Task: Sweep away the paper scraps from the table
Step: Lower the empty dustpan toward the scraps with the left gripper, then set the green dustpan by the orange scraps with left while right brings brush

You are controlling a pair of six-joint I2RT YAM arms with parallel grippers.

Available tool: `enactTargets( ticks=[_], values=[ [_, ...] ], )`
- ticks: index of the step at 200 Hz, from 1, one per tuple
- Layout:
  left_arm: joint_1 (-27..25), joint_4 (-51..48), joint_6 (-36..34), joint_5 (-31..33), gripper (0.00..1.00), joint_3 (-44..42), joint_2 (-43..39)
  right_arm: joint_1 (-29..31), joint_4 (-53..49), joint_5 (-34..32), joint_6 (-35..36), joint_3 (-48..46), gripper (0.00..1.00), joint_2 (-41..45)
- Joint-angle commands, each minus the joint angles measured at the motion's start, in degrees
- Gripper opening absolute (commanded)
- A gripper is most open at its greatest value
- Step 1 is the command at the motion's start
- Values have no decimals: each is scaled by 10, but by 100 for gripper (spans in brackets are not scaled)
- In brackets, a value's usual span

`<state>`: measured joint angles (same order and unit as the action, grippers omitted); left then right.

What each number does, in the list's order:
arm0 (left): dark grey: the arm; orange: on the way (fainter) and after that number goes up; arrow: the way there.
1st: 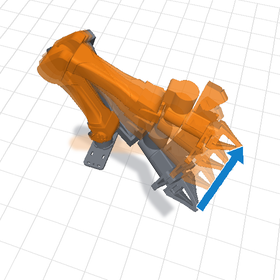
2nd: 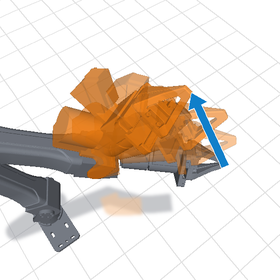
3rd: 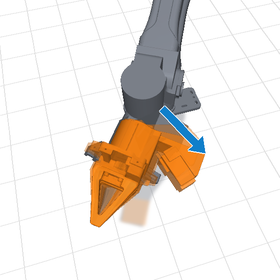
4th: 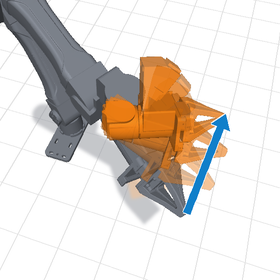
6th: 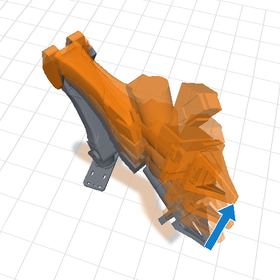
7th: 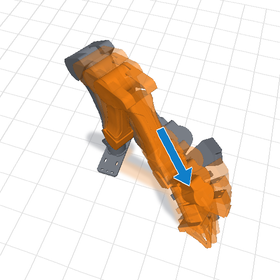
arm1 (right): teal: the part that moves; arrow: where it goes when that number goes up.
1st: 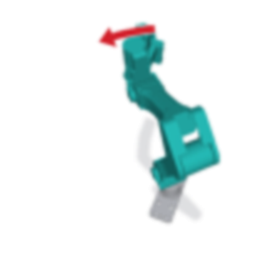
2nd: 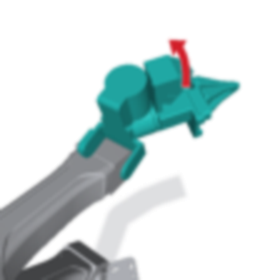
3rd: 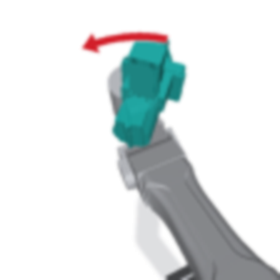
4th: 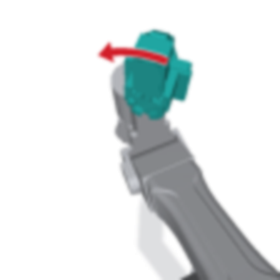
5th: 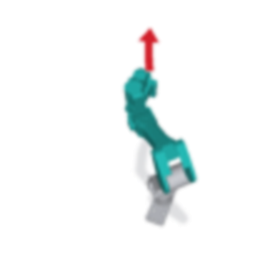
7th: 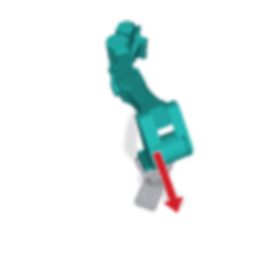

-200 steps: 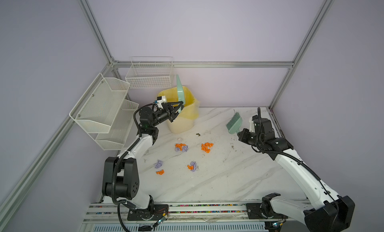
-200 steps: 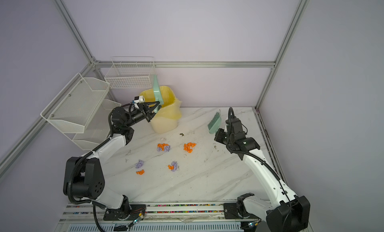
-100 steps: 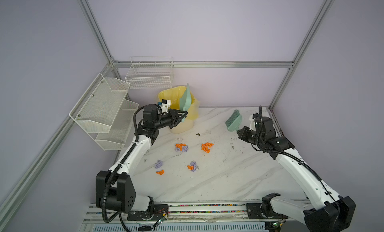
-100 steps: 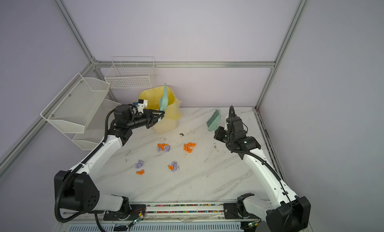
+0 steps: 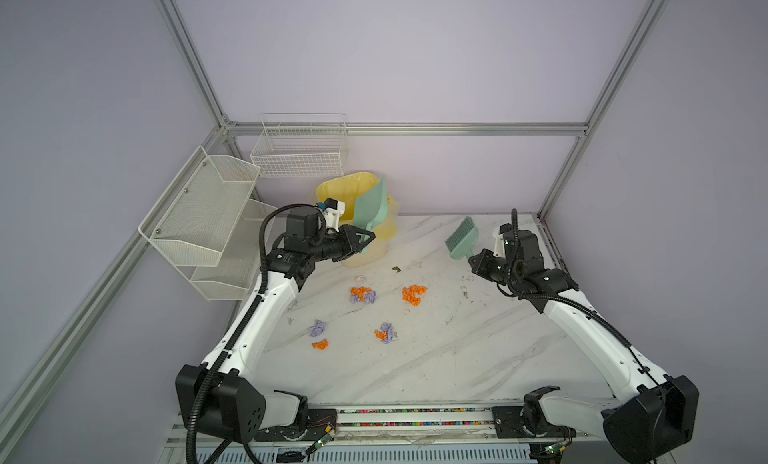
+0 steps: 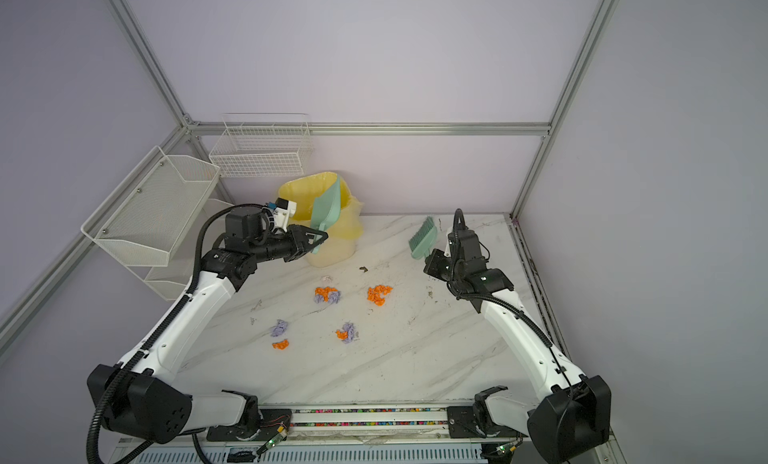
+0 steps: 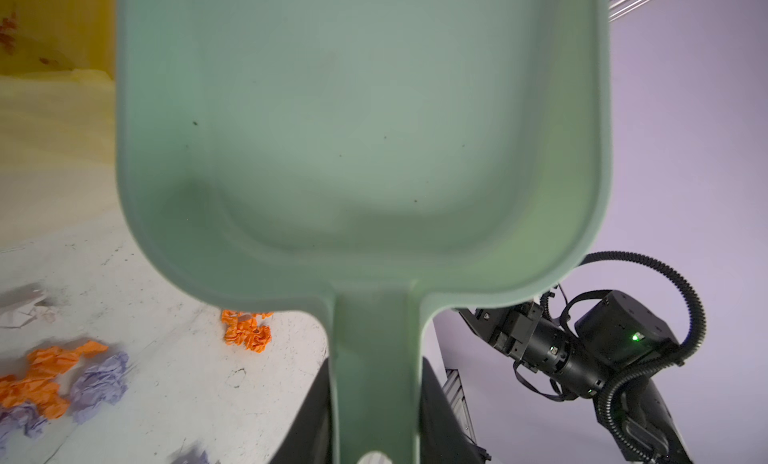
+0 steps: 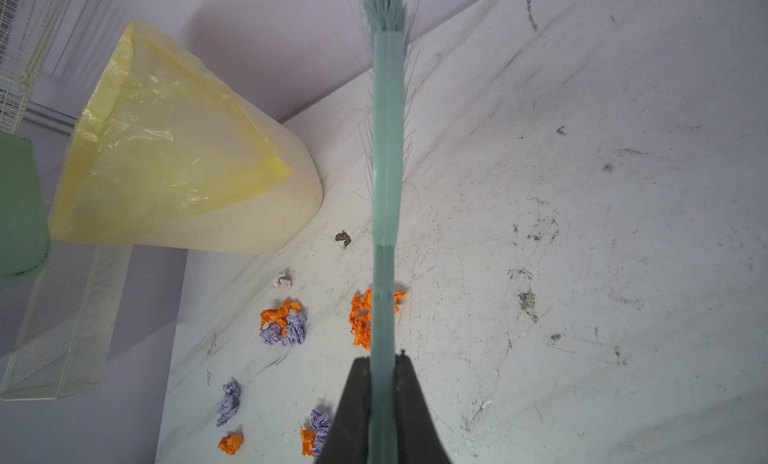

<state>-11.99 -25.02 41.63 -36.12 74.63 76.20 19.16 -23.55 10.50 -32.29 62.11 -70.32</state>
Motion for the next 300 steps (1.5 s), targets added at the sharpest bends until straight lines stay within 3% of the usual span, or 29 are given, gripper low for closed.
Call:
enactTargets(
  ticks=[1, 78, 132, 228, 300],
  values=[
    [-17, -30, -72, 51, 18, 43, -40, -3, 20, 9, 3, 12, 0, -10],
    [-85, -96, -155, 132, 18, 0, -83, 3, 21, 26, -17, 12, 0, -26],
    [-122, -119, -147, 165, 18, -58, -98, 26, 61, 47, -50, -9, 0, -41],
    [-131, -168, -160, 240, 17, -108, -86, 99, 87, 46, -78, 12, 0, -81],
    [-131, -168, -140, 252, 16, -117, -51, 168, 130, 36, -133, -34, 0, -74]
  ],
)
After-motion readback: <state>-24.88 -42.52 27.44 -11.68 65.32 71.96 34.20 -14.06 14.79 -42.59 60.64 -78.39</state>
